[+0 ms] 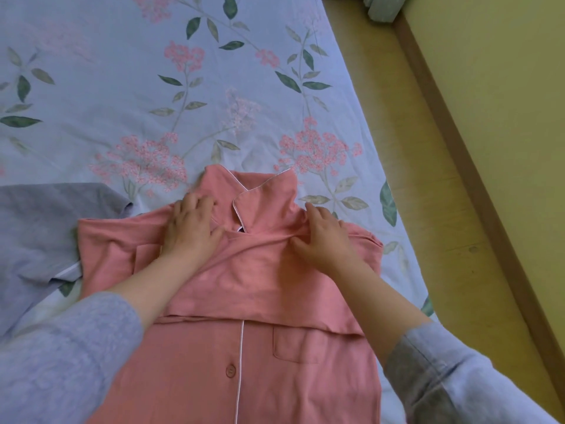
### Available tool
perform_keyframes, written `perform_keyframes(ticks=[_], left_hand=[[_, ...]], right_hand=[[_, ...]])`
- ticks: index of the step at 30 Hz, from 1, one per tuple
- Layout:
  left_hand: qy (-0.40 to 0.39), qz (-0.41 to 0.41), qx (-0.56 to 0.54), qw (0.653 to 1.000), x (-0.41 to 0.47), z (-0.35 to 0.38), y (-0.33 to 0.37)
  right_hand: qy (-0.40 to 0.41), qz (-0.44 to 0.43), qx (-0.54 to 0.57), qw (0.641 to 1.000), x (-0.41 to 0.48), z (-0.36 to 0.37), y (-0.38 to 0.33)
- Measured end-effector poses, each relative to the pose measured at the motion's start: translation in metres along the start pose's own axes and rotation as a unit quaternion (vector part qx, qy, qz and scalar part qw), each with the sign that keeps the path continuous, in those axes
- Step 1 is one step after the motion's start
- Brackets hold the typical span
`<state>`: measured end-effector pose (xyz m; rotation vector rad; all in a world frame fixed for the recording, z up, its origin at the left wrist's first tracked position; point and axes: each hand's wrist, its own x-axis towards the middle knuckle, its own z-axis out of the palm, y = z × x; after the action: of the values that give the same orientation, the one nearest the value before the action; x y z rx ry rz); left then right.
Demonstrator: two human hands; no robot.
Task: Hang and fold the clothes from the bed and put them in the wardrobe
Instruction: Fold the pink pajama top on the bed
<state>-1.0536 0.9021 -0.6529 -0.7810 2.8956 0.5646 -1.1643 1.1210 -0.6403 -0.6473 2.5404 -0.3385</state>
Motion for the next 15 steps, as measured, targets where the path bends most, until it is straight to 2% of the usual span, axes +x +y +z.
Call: perform_keyframes(ticks=[2,4,7,12,15], left_hand=[[-0.029,-0.011,0.012,0.999,0.003,-0.001,-0.008],[-0.108,-0.035,0.035,0.993,0.008,-0.002,-0.019],[-0.203,-0.018,0.07,0.977,0.015,-0.008,-0.039],[-0.139,-0.021,0.154,0.978,0.021,-0.01,-0.047],[-0.139,-0.045,0.124,0.982,0.028,-0.009,-0.04]], right_hand=[[-0.007,0.005,-0.046,0.999,0.008,0.001,0.001],[-0.006,0.003,-0.077,0.997,0.017,-0.001,0.005],[-0.02,0.001,-0.027,0.999,0.025,-0.005,0.007],[-0.01,-0.012,0.032,0.999,0.026,-0.006,0.005],[-0.01,0.017,0.082,0.996,0.032,-0.002,-0.005]])
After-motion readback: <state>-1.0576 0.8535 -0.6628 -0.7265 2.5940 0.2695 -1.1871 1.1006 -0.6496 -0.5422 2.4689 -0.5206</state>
